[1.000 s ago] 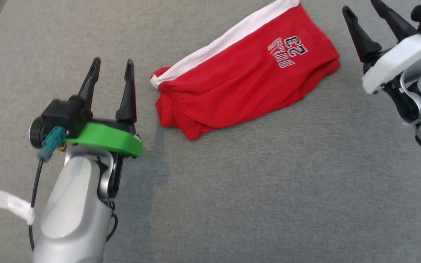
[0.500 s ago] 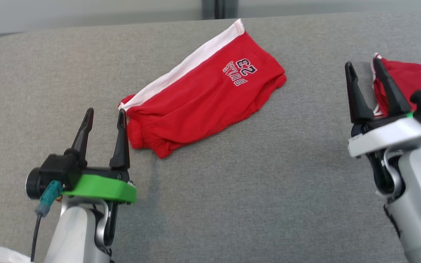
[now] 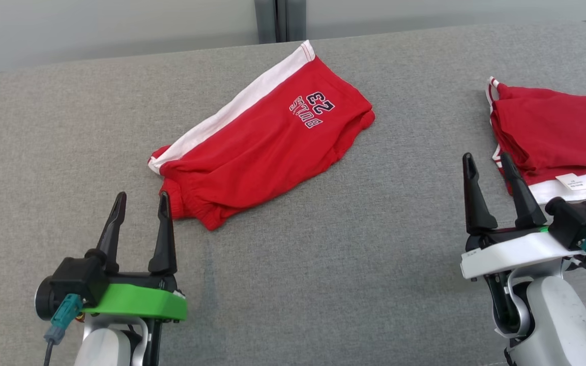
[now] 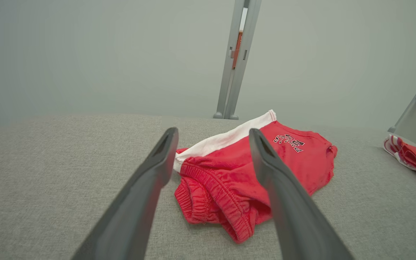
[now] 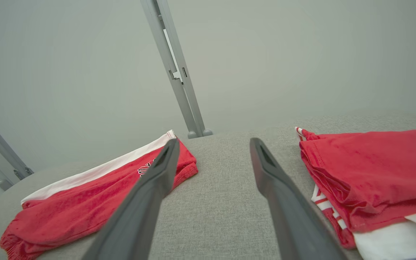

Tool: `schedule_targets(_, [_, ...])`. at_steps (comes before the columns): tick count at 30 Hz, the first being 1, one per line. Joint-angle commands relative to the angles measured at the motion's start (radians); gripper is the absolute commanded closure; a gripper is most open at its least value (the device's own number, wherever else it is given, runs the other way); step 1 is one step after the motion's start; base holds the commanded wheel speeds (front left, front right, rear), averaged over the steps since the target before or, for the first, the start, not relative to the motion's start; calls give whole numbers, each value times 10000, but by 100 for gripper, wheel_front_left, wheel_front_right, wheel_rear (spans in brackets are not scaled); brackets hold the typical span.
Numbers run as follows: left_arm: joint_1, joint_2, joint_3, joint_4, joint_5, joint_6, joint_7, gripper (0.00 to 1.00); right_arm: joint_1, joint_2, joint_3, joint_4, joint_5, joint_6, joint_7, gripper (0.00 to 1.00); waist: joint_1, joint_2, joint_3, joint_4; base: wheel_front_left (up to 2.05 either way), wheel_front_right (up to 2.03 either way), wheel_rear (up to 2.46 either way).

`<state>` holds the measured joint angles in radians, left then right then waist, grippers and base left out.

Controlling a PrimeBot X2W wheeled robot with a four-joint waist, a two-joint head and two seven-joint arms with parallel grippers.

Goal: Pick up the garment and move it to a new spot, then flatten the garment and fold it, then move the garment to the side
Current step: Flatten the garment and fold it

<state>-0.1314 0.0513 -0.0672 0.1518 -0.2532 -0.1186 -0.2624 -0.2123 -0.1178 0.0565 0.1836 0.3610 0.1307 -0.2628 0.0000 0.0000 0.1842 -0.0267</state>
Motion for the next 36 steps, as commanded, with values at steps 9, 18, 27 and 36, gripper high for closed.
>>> schedule_targets(9, [-361,4,-504,78,-157,144,-25,0,-595,165,707,1203,1791,-1,185,0,0,0,435,698,0,0,0])
schedule_targets(18, [-672,4,-1052,252,-455,279,-25,0,-2300,99,571,2845,4955,-1,1910,0,0,0,1141,1982,0,0,0])
schedule_targets(27, [-931,1,-1481,276,-782,304,-25,0,-3769,-158,-272,5136,5815,3,2888,0,0,0,1549,3252,0,0,0])
schedule_targets(36, [-1042,0,-1867,189,-1043,474,-25,0,-4838,-26,-645,6756,6196,37,3494,0,0,0,1782,3943,0,0,0])
